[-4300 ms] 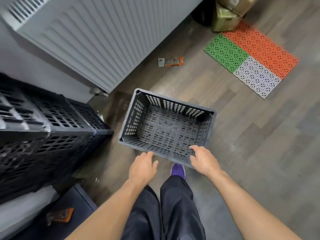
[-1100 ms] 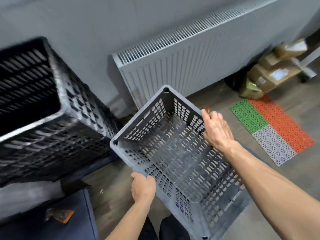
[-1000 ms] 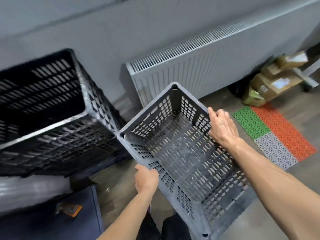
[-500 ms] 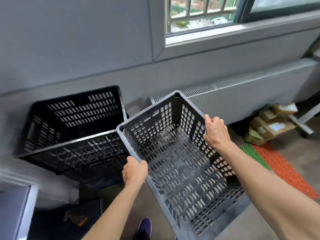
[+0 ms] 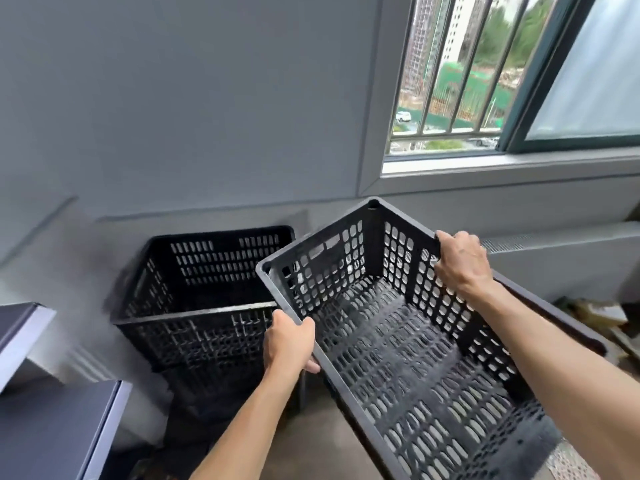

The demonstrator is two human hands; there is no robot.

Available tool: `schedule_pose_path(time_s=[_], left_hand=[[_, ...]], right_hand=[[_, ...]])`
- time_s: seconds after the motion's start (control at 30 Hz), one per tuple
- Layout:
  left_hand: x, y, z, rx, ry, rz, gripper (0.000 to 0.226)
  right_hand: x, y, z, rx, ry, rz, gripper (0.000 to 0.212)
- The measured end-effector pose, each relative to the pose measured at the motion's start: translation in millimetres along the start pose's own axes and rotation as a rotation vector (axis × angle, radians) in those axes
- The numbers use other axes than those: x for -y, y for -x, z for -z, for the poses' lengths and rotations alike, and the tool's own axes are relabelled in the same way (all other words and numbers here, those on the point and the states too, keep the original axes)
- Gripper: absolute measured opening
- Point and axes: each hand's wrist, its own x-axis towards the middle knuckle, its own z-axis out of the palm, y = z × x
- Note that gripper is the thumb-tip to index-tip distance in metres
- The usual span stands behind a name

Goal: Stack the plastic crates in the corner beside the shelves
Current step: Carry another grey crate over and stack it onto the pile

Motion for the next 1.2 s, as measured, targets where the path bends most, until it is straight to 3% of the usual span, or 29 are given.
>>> schedule_pose_path(time_s=[0.3, 0.43, 0.63, 0.87, 1.2], left_hand=[[-35.4, -7.8, 56.6, 0.060, 0.240, -0.097, 0.026], [-38.6, -9.4, 69.7, 0.117, 0.287, -0.108, 0.025], [-51.7, -5.0, 67.2, 0.239, 0.295, -0.136, 0.024], [-71.4, -20.4, 72.1, 0.270, 0.264, -0.197, 0.027], [-88.0, -40.6, 118.0, 0.009, 0.206, -0.343, 0.023]], right_hand=[[42.6, -40.2, 71.1, -0.108, 0.053, 0.046, 0.024], [56.9, -49.9, 87.1, -0.081, 0.072, 0.045, 0.027], [51.4, -58.3, 104.2, -0.108, 0.059, -0.020, 0.030], [50.6, -57.6, 131.1, -0.179, 0.056, -0.068, 0.030], [85.3, -66.4, 144.3, -0.260, -0.031, -0.009, 0.033]])
